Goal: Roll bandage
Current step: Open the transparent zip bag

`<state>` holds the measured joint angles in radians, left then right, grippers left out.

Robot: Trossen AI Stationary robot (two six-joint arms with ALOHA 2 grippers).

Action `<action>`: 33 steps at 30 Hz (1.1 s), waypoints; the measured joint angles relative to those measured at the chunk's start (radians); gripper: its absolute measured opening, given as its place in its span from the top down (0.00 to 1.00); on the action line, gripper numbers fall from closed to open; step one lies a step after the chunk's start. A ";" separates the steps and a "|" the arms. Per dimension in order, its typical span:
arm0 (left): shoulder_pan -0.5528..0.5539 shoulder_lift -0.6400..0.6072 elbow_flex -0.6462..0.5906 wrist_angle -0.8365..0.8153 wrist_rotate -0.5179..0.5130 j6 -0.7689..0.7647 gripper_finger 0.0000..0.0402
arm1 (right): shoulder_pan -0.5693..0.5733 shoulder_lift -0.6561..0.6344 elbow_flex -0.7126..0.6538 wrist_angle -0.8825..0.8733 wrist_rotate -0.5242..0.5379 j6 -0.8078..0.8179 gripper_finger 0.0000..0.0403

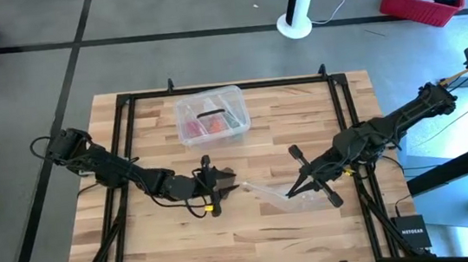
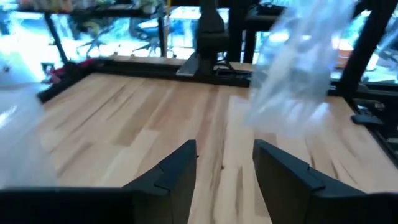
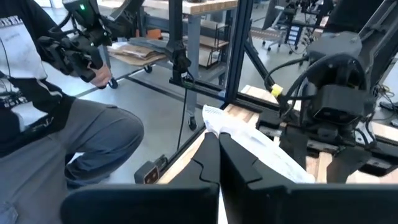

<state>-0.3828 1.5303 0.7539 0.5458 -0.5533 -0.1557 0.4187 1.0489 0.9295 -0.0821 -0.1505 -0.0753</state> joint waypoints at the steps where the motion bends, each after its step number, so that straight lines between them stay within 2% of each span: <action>1: 0.000 0.000 0.000 0.004 0.006 0.018 0.63 | 0.000 0.000 0.000 0.008 0.000 0.000 1.00; 5: -0.001 0.000 0.000 0.063 0.033 0.088 0.63 | 0.000 0.000 0.000 0.021 0.000 0.000 1.00; 19: 0.016 0.022 0.000 0.161 0.054 0.167 0.65 | 0.000 0.001 -0.001 0.022 0.000 0.000 1.00; 33: 0.016 0.022 0.000 0.174 0.064 0.189 0.87 | 0.000 0.018 -0.002 0.019 0.001 0.006 1.00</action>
<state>-0.3665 1.5524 0.7540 0.7202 -0.4890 0.0330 0.4187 1.0664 0.9276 -0.0634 -0.1494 -0.0692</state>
